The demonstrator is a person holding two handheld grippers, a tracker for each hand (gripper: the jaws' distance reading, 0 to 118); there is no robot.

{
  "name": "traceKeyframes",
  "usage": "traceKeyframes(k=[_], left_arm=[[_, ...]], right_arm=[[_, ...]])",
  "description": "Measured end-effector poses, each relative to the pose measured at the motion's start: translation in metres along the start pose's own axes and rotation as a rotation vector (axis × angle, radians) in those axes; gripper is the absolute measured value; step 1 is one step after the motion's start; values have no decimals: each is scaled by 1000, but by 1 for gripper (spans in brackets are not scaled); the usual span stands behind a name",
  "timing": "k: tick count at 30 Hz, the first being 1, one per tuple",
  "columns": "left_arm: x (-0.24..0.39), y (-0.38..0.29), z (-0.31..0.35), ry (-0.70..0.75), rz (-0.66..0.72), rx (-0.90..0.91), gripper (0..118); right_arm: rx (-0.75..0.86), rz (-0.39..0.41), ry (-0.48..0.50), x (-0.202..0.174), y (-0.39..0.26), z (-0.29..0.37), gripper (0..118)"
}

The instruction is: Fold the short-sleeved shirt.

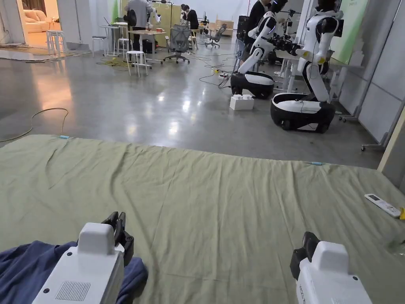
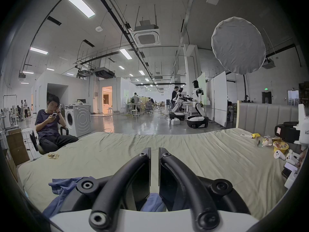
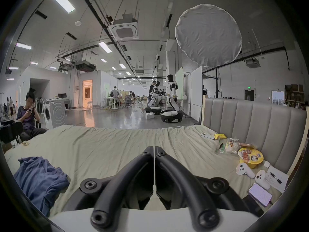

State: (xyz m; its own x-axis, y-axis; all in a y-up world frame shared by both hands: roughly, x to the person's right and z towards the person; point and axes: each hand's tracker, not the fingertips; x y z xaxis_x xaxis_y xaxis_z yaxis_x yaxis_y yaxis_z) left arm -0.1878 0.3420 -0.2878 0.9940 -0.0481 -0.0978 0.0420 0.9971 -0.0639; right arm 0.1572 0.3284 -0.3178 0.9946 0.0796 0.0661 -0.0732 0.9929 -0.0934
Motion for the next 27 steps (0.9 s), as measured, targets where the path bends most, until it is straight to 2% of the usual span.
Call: traceKeyframes(k=[2,3,4,7,8,10,11,12,15,16,17,20,21,24,25,27], left_arm=[[-3,1,-1,-10,9,-2,9],[-6,1,-1,-16,35,-4,9],[-9,3,-2,-20,94,-5,9],[-26,4,-6,-48,343,-12,9],[-31,3,-8,-35,431,-7,9],[-35,0,-12,-18,513,-1,9],[-33,2,-12,-6,486,-2,9],[-28,5,-12,0,427,-4,9],[-4,12,-16,-49,-8,-39,9],[4,11,-17,-56,-177,-57,9],[14,9,-18,-50,-340,-82,9],[26,-4,-18,-38,-663,-104,9],[27,-9,-19,-31,-721,-102,9],[26,-16,-19,-20,-775,-104,9],[23,-20,-21,-19,-758,-103,9],[19,-19,-23,-22,-681,-111,9]], right_arm=[[5,-8,4,4,3,0,2],[0,-62,1,7,3,0,2],[11,-125,-7,12,4,0,2],[-42,-451,-5,29,3,-2,2],[-29,-513,-25,33,6,0,2],[-36,-549,-26,35,6,-3,2],[-35,-497,-27,33,9,-5,2],[-30,-370,-21,28,12,-5,2],[18,156,40,2,21,-6,2],[76,372,63,-9,24,-5,2],[58,491,97,-15,19,-6,2],[104,901,93,-30,7,-6,2],[122,959,103,-32,5,-5,2],[113,955,83,-28,2,-4,2],[112,945,80,-28,3,-4,2],[98,838,66,-23,6,-3,2]])
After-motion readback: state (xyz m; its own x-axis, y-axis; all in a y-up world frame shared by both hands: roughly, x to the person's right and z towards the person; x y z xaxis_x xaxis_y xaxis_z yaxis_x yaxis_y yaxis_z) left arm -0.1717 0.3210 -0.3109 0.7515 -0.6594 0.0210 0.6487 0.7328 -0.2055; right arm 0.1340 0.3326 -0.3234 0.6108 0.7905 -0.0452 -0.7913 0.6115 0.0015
